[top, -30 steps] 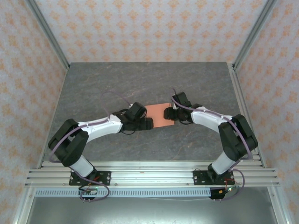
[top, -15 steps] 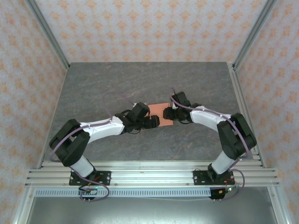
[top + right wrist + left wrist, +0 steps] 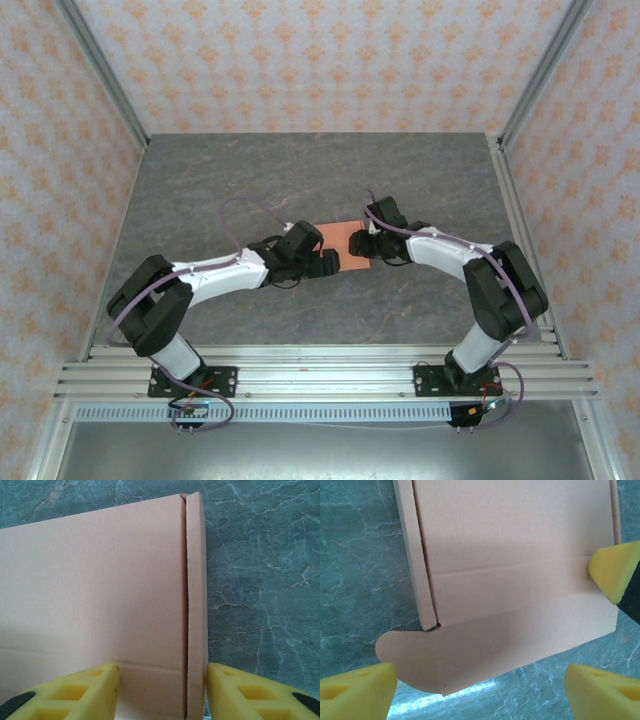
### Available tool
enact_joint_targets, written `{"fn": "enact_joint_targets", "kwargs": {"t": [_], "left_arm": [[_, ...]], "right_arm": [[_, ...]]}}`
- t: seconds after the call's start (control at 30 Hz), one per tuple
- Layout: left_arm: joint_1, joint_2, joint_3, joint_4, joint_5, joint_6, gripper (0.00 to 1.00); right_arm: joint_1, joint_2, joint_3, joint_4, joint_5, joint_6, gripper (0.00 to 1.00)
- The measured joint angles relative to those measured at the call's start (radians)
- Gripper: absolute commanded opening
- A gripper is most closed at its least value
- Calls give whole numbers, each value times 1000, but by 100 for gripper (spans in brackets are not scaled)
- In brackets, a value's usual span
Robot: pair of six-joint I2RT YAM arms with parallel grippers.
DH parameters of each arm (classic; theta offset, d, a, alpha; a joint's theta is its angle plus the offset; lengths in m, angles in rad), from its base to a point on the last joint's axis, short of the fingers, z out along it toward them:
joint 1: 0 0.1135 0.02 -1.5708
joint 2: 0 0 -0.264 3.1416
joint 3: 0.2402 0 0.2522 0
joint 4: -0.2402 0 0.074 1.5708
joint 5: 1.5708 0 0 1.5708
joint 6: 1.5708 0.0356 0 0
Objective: Fold the paper box
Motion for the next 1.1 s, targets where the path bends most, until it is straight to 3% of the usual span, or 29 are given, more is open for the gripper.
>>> {"fn": "enact_joint_targets", "kwargs": {"t": [1.1], "left_arm": [[0, 80, 60, -23, 21, 7, 89]], "right_arm": [[0, 24, 13, 19, -22, 0, 46]]}}
